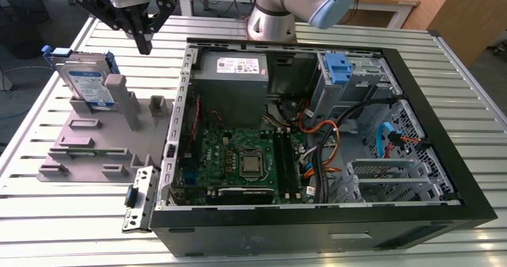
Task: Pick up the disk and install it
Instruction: 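Reach for the disk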
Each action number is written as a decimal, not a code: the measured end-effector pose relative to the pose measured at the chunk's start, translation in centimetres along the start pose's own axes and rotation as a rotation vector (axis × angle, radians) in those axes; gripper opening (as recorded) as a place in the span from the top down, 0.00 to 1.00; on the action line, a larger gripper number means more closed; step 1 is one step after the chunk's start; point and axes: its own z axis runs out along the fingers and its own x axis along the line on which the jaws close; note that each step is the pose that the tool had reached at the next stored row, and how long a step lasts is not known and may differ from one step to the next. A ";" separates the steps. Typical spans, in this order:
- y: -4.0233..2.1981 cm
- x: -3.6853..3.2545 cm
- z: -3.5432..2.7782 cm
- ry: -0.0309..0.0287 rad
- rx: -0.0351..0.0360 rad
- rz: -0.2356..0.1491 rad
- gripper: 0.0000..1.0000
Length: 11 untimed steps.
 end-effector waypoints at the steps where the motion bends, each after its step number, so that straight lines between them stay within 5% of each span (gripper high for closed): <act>1: 0.00 0.00 0.00 -0.0001 -0.0001 0.000 0.89; 11: -0.06 0.79 0.03 -0.0001 -0.0001 0.000 0.89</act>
